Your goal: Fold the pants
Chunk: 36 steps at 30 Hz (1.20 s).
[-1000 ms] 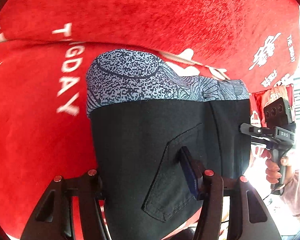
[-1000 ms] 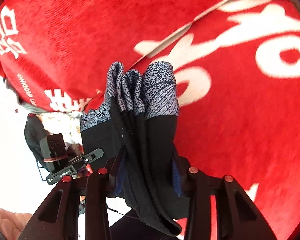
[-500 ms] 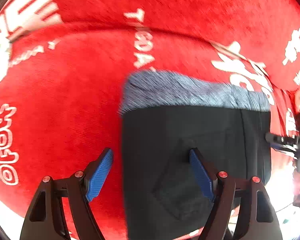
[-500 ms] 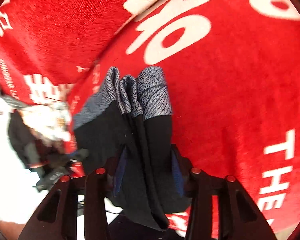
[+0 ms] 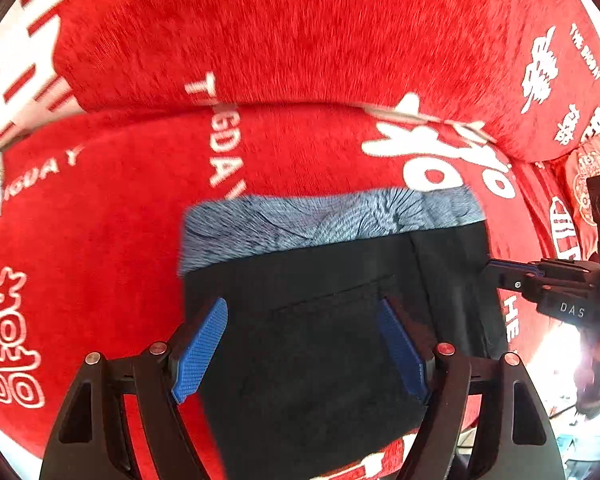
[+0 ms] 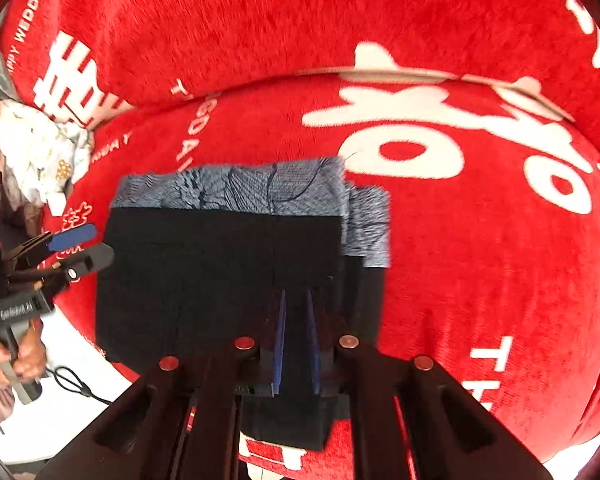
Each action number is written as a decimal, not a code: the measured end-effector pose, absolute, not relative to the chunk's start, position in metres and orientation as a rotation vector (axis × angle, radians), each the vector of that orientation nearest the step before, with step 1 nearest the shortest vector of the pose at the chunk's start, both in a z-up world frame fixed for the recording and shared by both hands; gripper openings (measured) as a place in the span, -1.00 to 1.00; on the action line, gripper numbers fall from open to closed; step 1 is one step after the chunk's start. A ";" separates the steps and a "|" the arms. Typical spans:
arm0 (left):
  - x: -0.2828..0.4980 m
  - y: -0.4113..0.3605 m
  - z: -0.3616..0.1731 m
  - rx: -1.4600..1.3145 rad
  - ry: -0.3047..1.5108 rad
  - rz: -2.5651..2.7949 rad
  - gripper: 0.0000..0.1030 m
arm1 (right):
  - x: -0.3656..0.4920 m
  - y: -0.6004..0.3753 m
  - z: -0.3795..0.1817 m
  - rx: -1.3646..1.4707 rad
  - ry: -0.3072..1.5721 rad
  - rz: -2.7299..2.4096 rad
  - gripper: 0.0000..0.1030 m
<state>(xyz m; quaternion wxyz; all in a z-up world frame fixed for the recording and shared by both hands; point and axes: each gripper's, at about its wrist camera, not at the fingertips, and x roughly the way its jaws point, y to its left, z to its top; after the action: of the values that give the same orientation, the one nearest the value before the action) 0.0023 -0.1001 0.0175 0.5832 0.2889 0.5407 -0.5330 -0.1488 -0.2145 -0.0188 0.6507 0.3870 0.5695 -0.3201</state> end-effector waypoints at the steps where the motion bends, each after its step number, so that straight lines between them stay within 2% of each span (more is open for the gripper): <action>1: 0.001 -0.102 0.008 0.691 1.263 -1.225 0.53 | -0.149 -0.215 -0.024 0.882 1.304 -0.736 -0.78; 2: -0.001 -0.103 0.002 0.704 1.261 -1.218 0.53 | -0.150 -0.218 -0.031 0.890 1.312 -0.747 -0.85; 8: 0.003 -0.097 -0.003 0.784 1.241 -1.153 0.54 | -0.152 -0.223 -0.032 0.903 1.308 -0.764 -0.89; 9: 0.005 -0.095 0.000 0.792 1.246 -1.129 0.54 | -0.152 -0.223 -0.031 0.903 1.313 -0.772 -0.88; 10: 0.006 -0.092 0.003 0.797 1.254 -1.101 0.54 | -0.154 -0.223 -0.028 0.909 1.318 -0.783 -0.79; 15: 0.001 -0.074 0.018 0.811 1.273 -1.014 0.54 | -0.168 -0.220 -0.016 1.004 1.310 -0.814 -0.72; 18: -0.009 -0.066 0.026 0.835 1.274 -0.977 0.54 | -0.174 -0.210 -0.007 1.033 1.327 -0.827 -0.44; 20: -0.016 -0.062 0.031 0.842 1.284 -0.955 0.54 | -0.176 -0.199 -0.003 1.041 1.348 -0.829 -0.13; 24: -0.029 -0.054 0.040 0.863 1.295 -0.941 0.56 | -0.174 -0.180 0.004 1.056 1.383 -0.815 -0.08; 25: -0.032 -0.051 0.043 0.866 1.302 -0.944 0.69 | -0.173 -0.176 0.006 1.063 1.388 -0.812 -0.01; 26: -0.034 -0.050 0.046 0.867 1.309 -0.947 0.91 | -0.172 -0.173 0.009 1.067 1.391 -0.809 0.05; 27: -0.036 -0.049 0.049 0.870 1.312 -0.948 0.98 | -0.170 -0.169 0.012 1.068 1.390 -0.806 0.08; 30: -0.043 -0.047 0.058 0.897 1.303 -0.950 0.98 | -0.163 -0.160 0.022 1.052 1.393 -0.793 0.22; 34: -0.049 -0.047 0.068 0.926 1.302 -0.943 0.98 | -0.157 -0.153 0.036 1.045 1.383 -0.801 0.53; 36: -0.049 -0.048 0.073 0.932 1.298 -0.932 0.98 | -0.155 -0.152 0.041 1.035 1.379 -0.812 0.59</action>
<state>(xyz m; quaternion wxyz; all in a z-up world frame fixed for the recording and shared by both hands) -0.0493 -0.0478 0.0733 0.6018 0.4022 0.5605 -0.4024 -0.1555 -0.1517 0.0409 0.5790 0.4428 0.5899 -0.3474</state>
